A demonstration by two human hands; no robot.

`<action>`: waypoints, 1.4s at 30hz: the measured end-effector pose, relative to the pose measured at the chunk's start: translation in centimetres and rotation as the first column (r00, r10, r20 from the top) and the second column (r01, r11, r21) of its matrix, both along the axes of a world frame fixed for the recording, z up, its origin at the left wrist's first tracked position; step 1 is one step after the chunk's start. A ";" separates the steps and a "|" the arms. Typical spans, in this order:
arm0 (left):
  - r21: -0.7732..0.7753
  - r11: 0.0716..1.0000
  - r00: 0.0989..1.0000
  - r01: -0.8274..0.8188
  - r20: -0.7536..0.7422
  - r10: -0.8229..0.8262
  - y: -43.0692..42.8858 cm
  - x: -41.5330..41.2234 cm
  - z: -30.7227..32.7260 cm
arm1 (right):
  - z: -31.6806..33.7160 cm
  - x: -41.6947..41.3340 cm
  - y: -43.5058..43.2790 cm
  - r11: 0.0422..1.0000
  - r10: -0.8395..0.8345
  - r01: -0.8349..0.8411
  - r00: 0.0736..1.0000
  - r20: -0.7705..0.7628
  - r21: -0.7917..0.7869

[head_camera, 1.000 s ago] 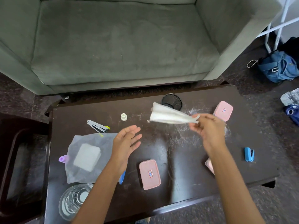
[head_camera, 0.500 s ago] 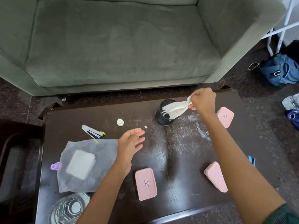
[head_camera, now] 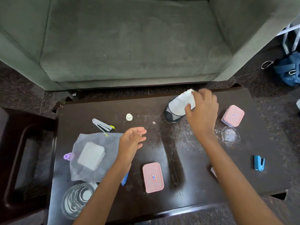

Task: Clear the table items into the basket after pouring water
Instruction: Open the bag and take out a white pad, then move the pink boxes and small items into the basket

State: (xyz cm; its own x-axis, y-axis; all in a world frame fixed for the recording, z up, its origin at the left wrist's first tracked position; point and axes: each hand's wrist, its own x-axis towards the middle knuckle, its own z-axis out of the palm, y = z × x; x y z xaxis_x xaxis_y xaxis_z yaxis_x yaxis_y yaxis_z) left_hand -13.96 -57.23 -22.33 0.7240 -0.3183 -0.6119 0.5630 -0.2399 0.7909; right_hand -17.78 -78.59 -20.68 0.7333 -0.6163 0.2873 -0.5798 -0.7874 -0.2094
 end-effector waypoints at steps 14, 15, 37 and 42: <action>0.897 0.280 0.638 0.341 -0.002 -0.770 18.9 -3.5 -0.6 | -6.5 -8.5 23.5 0.941 0.280 -0.243 0.950 -0.137 0.236; 0.879 0.265 0.644 0.397 -0.061 -0.762 20.0 -3.9 -0.7 | -7.0 -8.8 24.2 0.946 0.248 -0.197 0.951 -0.186 0.257; 0.777 0.546 0.618 0.313 0.270 -0.738 15.7 -5.2 5.3 | -9.4 -13.3 27.1 0.837 -0.078 0.266 0.923 -0.377 0.479; 0.709 0.615 0.656 0.345 0.286 -0.698 8.5 -3.9 5.0 | -6.9 -11.5 19.4 0.621 -0.397 0.262 0.918 0.008 0.739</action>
State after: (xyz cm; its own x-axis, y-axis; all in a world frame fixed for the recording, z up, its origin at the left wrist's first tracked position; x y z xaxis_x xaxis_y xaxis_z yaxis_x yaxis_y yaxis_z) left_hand -17.91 -48.68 -17.29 0.7758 -0.4772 -0.4128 -0.2440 -0.8302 0.5012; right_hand -29.25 -59.19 -27.63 0.4258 -0.8680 -0.2557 -0.6762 -0.1174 -0.7273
